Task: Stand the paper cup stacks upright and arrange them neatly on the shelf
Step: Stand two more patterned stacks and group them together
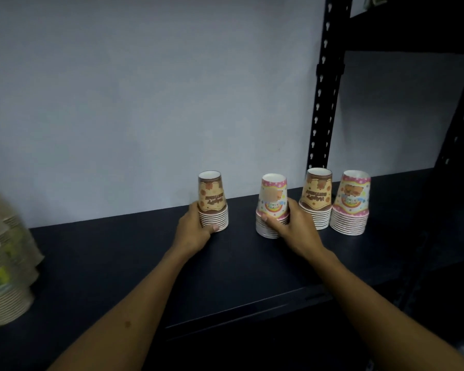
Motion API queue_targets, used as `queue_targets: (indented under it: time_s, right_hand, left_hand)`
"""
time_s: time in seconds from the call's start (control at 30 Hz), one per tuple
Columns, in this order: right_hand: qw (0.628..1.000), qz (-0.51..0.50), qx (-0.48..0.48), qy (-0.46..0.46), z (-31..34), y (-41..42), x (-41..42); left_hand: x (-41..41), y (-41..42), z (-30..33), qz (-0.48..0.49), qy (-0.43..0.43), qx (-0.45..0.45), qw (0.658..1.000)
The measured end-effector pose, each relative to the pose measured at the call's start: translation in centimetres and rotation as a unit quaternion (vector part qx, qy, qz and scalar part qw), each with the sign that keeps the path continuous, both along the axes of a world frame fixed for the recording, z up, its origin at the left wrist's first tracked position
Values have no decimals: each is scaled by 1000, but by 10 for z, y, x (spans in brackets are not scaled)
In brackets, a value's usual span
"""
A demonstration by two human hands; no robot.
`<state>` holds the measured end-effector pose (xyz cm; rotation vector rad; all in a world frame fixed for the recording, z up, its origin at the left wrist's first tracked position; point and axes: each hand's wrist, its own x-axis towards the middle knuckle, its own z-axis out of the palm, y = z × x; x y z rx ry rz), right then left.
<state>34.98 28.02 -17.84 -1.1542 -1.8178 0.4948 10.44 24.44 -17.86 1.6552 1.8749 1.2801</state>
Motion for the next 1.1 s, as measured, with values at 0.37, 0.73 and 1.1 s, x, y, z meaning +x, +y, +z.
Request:
queue_targets:
  time_s: [0.37,0.73,1.1]
  right_hand:
    - [992,42,-110,45,11,3,-54]
    - [993,58,-96,37,2,-1,-61]
    - [993,42,-107,19,2,0,-63]
  left_hand:
    - [0,-25,2,-20,-50,-21,998]
    - [-4,-22,-1,-1,-46,7,999]
    - [-4,-21,-1,-6,-47,-12,999]
